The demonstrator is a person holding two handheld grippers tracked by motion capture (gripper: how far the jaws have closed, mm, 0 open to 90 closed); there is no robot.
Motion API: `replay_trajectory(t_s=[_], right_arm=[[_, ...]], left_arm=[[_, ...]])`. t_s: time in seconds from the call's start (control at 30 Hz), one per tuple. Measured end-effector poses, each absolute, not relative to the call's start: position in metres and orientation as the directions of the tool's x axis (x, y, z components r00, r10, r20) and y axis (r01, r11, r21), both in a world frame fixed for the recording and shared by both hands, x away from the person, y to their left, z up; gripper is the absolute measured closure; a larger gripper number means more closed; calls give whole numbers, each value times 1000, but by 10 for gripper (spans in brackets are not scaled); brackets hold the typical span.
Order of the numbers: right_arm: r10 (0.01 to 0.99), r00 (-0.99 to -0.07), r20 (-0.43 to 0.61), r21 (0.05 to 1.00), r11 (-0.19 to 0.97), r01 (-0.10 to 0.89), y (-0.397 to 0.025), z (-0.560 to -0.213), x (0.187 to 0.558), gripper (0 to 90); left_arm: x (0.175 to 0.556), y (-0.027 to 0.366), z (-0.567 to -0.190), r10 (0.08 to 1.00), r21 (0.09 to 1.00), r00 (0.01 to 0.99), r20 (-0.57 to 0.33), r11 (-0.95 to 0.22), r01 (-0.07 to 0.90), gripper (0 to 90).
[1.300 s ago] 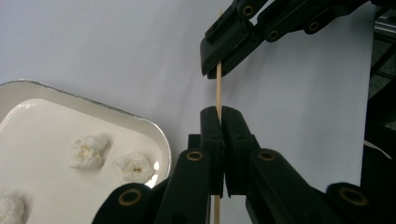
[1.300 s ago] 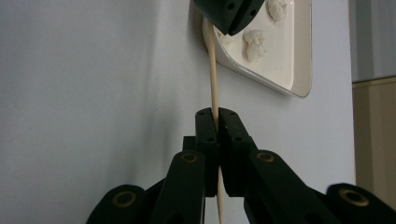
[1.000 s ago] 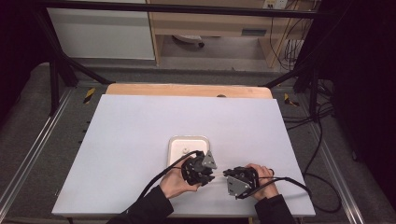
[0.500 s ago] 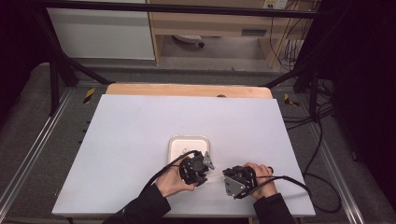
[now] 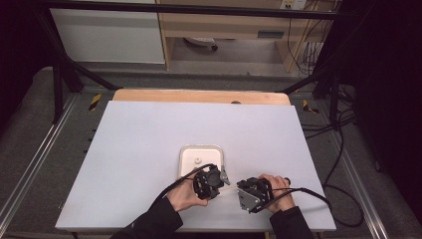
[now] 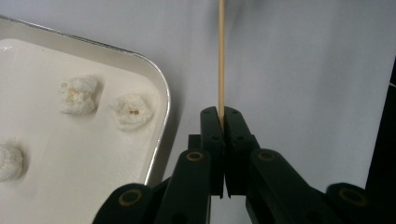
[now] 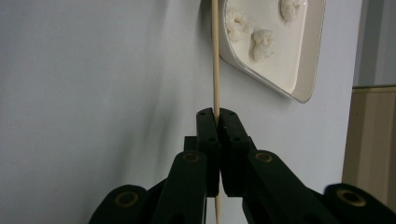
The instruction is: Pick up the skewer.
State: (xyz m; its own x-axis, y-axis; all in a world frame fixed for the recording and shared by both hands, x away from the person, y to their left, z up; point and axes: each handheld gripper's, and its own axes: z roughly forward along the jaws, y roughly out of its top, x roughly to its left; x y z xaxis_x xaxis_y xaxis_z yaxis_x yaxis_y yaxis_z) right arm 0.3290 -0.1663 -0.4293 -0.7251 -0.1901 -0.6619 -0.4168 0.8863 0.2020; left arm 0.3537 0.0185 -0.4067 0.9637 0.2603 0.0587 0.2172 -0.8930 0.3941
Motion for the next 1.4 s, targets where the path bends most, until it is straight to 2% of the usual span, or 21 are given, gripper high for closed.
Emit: replay_trajectory(t_s=[0.17, 0.23, 0.5, 0.7, 0.83, 1.07, 1.3, 1.4], right_arm=[[-162, -732, -662, 227, 887, -401, -167, -429, 330, 870], [-133, -739, -660, 249, 890, -383, -168, -427, 330, 836], [106, -784, -612, 411, 890, -200, -185, -422, 336, 555], [321, -796, -513, 564, 825, -31, -197, -425, 340, 316], [426, -792, -438, 627, 776, 71, -203, -427, 344, 225], [535, -777, -332, 644, 730, 228, -207, -432, 347, 154], [612, -755, -237, 649, 677, 345, -209, -433, 349, 101], [621, -751, -224, 644, 673, 364, -208, -434, 350, 94]], left_arm=[[352, 20, -407, 261, 408, 963, 72, -888, 211, 884], [352, 21, -407, 266, 410, 961, 79, -887, 212, 884], [356, 42, -407, 291, 433, 952, 91, -873, 226, 884], [356, 65, -404, 351, 458, 933, 84, -845, 276, 884], [356, 81, -402, 383, 495, 921, 77, -816, 298, 884], [353, 107, -400, 454, 577, 889, 61, -743, 340, 883], [348, 131, -406, 527, 637, 849, 41, -669, 385, 883], [345, 139, -408, 556, 657, 830, 35, -639, 400, 883]])
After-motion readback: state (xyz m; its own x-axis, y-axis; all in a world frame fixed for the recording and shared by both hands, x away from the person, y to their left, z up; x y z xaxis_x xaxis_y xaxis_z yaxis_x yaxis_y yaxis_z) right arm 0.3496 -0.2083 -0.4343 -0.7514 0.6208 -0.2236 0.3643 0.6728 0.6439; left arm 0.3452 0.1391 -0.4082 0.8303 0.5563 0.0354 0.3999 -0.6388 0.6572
